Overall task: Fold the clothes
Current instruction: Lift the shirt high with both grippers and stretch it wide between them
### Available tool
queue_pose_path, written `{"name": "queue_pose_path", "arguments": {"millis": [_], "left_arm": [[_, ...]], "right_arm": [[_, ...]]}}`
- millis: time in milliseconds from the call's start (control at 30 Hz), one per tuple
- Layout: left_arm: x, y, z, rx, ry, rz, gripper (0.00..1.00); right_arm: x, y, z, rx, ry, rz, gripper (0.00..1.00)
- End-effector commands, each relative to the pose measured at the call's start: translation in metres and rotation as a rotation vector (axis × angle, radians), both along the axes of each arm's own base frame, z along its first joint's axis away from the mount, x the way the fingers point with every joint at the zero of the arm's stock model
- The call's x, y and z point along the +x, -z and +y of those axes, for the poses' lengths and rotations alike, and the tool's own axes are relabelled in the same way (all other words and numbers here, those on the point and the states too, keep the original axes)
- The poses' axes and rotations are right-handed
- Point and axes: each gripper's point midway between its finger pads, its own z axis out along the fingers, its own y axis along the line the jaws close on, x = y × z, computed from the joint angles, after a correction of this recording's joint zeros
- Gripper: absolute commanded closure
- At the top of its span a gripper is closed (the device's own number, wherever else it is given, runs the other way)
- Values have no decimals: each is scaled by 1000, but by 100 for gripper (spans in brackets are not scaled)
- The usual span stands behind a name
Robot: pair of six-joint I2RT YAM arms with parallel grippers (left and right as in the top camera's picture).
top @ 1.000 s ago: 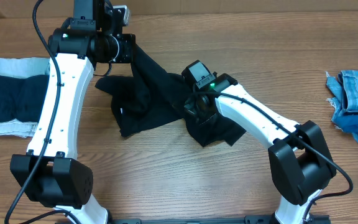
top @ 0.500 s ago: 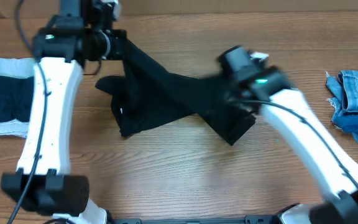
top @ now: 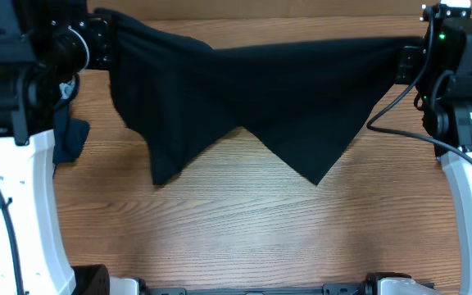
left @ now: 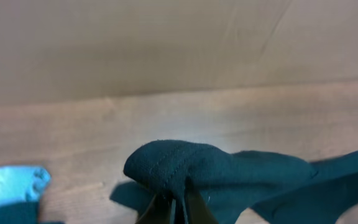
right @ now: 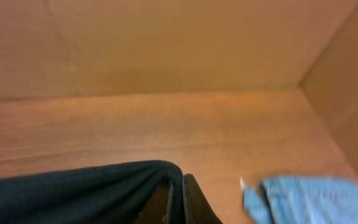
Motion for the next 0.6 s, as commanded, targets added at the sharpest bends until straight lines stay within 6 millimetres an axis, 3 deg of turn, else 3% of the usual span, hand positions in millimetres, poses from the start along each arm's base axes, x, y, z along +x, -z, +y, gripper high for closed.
{"name": "queue_pose_path", "arguments": {"millis": [0,67,167,200,300,367,467,567], "left_arm": [[-24,-50,10,20,-43,-134,96],[-32,-64,9,0,-49,-166,96],[-53,-109,11,4,-67,-303,96],[-67,-131,10,-2,-68,-364,96],[-101,-165,10,-2,-70,-466,96],[-123,-179,10,1,-78,-513,96],[-156,-194,13,-3,-106,-572,96],[-196,-211,20,-16,-154,-651,96]], "right_arm": [[-15,-47,23,-70,-187,-115,96],[-28,-65,28,-67,-213,-165,96],[-64,-118,29,-87,-208,-325,96],[-79,-139,29,-95,-206,-392,96],[-121,-184,30,-105,-198,-531,96],[-146,-203,30,-108,-196,-591,96],[-168,-209,30,-110,-195,-602,96],[-175,-196,30,-104,-196,-551,96]]}}
